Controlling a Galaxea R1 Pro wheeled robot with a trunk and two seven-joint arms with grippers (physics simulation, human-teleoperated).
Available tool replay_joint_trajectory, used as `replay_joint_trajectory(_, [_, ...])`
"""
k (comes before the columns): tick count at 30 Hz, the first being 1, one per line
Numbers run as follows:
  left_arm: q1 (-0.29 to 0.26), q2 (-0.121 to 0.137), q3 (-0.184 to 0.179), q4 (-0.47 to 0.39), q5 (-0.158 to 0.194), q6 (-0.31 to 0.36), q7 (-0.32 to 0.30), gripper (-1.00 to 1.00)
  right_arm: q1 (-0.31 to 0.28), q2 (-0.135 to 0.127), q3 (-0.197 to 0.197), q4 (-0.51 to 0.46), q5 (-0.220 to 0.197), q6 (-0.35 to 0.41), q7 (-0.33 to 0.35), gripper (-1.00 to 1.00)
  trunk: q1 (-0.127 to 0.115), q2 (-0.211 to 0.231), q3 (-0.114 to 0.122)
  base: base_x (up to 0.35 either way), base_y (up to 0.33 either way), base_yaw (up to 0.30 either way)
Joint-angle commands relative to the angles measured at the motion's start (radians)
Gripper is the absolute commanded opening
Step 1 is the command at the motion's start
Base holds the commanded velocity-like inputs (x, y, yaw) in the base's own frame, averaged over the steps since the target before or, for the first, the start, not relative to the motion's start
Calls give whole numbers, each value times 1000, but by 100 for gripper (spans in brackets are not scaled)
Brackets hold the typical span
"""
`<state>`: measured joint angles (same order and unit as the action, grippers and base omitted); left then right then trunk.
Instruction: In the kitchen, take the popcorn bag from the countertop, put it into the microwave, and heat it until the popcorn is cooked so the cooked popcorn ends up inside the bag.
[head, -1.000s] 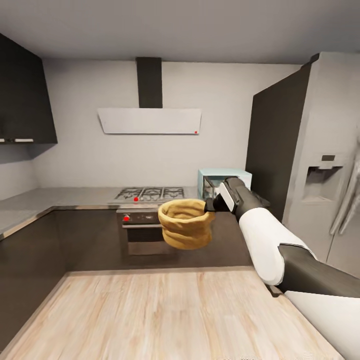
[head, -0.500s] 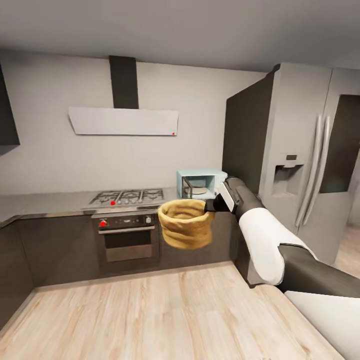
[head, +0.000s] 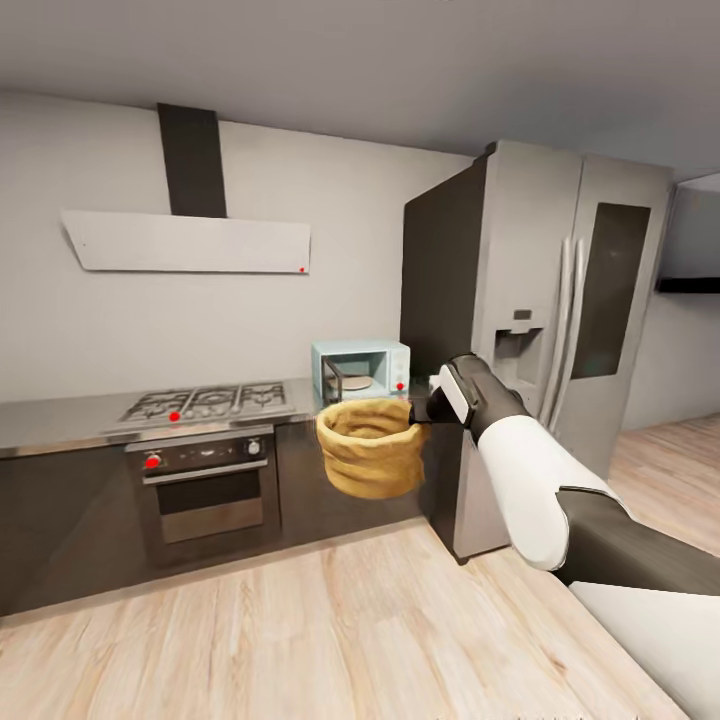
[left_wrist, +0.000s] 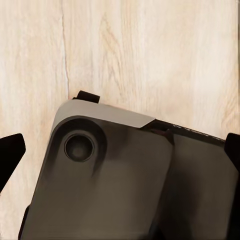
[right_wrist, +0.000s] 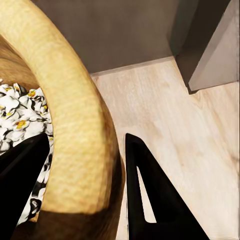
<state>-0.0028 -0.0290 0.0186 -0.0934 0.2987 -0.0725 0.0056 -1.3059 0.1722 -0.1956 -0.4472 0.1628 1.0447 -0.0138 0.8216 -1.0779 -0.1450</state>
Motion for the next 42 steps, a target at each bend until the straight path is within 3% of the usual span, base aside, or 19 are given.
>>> replay_joint_trajectory(1, [0,0,1,0,4,-3,1,100,-1,1,-8,-1,4,2,-2,-100,0,-1,-1,0,0,-286])
replay_joint_trajectory(23, [0,0,1,0,4,-3,1,100,-1,1,-8,-1,3,2,-2,-100,0,-1,11,0,0,-282])
replay_joint_trajectory(42, [0,1,-1,0,7,0,0,100,-1,-19,-8,-1,2,2,6,-100,0,-1,11,41,0,-12])
